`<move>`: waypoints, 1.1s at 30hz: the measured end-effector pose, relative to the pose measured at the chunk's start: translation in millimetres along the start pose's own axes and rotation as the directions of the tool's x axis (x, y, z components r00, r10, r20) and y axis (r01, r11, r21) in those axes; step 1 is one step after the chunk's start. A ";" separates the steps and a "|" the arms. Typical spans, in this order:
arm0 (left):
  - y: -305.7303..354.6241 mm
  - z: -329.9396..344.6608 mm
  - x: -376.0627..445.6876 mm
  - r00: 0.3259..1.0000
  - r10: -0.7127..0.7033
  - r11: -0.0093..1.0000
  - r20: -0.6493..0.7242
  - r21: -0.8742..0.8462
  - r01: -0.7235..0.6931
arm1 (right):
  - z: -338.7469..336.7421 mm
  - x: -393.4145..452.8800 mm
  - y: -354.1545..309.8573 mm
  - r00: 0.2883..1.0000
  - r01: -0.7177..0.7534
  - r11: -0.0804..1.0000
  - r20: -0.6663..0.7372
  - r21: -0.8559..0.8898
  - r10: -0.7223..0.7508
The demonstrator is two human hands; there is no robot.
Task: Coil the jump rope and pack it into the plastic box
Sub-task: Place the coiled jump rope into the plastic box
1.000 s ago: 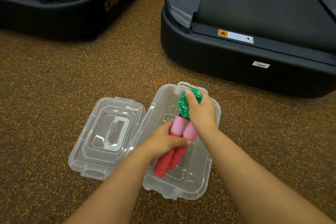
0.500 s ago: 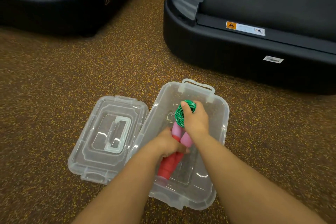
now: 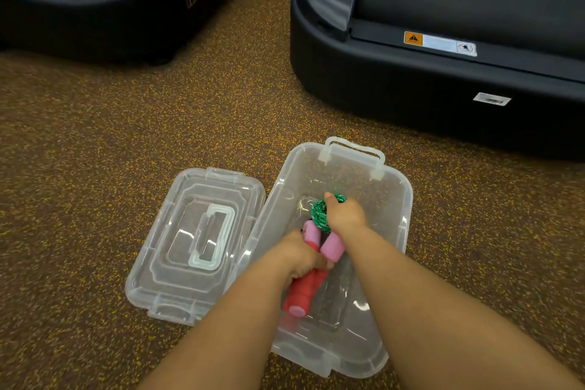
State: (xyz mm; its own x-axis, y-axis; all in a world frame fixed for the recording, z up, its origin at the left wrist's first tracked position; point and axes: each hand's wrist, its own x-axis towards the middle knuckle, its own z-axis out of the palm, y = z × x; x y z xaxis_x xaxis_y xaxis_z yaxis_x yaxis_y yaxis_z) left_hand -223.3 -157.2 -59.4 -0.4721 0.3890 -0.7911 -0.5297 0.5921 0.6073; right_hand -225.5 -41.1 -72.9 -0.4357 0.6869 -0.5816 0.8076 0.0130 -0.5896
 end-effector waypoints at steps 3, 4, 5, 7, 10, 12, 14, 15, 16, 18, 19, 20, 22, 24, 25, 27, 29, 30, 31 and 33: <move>-1.2 -0.5 3.3 0.997 0.030 0.999 -0.072 0.020 -0.028 | 2.4 0.8 -0.8 0.996 -0.088 0.991 0.032 0.100 0.086; -0.7 -1.5 4.3 0.994 0.049 0.998 -0.099 0.047 -0.044 | 4.0 -0.2 -0.3 0.992 -0.123 0.977 0.033 0.175 0.119; -0.7 -2.4 6.0 0.990 0.065 0.996 -0.124 0.074 -0.056 | 5.2 -2.3 0.1 0.988 -0.153 0.957 0.020 0.248 0.153; 1.1 -3.3 6.5 0.984 0.082 0.990 -0.157 0.125 -0.063 | 5.9 -9.9 3.7 0.981 -0.159 0.938 -0.061 0.307 0.186; 0.7 -1.4 7.3 0.981 0.127 0.984 -0.148 0.140 -0.106 | 4.2 -29.1 15.8 0.963 -0.109 0.958 -0.210 0.264 0.167; -1.3 1.3 8.0 0.971 0.173 0.976 -0.165 0.160 -0.147 | 6.7 -41.9 24.5 0.961 -0.079 0.966 -0.237 0.245 0.139; -2.4 4.3 7.5 0.961 0.199 0.968 -0.193 0.193 -0.162 | 11.5 -52.0 27.8 0.962 -0.040 0.975 -0.254 0.219 0.097; -3.5 5.7 8.0 0.956 0.205 0.966 -0.210 0.199 -0.164 | 13.7 -54.4 28.9 0.963 -0.027 0.977 -0.257 0.213 0.083; -3.9 6.5 8.1 0.955 0.208 0.966 -0.212 0.198 -0.167 | 15.1 -55.8 29.4 0.964 -0.021 0.977 -0.256 0.212 0.077; -6.1 7.7 8.8 0.952 0.227 0.959 -0.204 0.215 -0.182 | 15.9 -56.9 33.0 0.968 0.002 0.982 -0.249 0.189 0.045; -6.9 7.7 10.0 0.952 0.236 0.952 -0.193 0.244 -0.186 | 15.9 -56.6 35.4 0.970 0.029 0.984 -0.243 0.173 0.014; -5.5 7.2 8.7 0.950 0.254 0.934 -0.182 0.299 -0.193 | 15.7 -56.4 36.9 0.971 0.065 0.985 -0.239 0.160 -0.026; -1.3 5.3 7.1 0.924 0.329 0.866 -0.193 0.452 -0.214 | 14.0 -56.2 36.8 0.966 0.140 0.980 -0.237 0.144 -0.103; 2.9 3.2 5.2 0.905 0.376 0.799 -0.200 0.565 -0.208 | 12.2 -55.9 34.6 0.963 0.185 0.975 -0.220 0.124 -0.154; 3.8 3.1 4.6 0.901 0.385 0.776 -0.199 0.599 -0.199 | 11.9 -56.1 33.6 0.963 0.198 0.974 -0.210 0.114 -0.171; 4.0 2.4 5.5 0.901 0.384 0.744 -0.199 0.645 -0.175 | 12.8 -55.9 33.5 0.961 0.211 0.972 -0.206 0.105 -0.187; 6.1 2.1 4.3 0.917 0.351 0.724 -0.189 0.676 -0.138 | 13.9 -55.2 33.8 0.963 0.201 0.972 -0.208 0.119 -0.173; 7.4 1.5 4.2 0.930 0.319 0.720 -0.181 0.684 -0.114 | 14.3 -54.7 34.1 0.966 0.188 0.974 -0.203 0.127 -0.160; 9.1 1.5 3.4 0.942 0.289 0.711 -0.173 0.698 -0.090 | 14.6 -54.3 34.1 0.970 0.176 0.976 -0.194 0.132 -0.148; 11.7 3.4 1.0 0.952 0.254 0.670 -0.168 0.741 -0.048 | 14.9 -53.5 34.4 0.975 0.158 0.977 -0.178 0.143 -0.132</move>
State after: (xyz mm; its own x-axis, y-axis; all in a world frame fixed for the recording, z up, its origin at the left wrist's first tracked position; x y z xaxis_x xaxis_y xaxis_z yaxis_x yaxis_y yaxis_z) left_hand -227.5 -147.4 -53.3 -0.7027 0.4021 -0.5869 0.1893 0.9009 0.3906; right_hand -180.4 -88.2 -70.4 -0.4603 0.7977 -0.3896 0.6634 0.0174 -0.7481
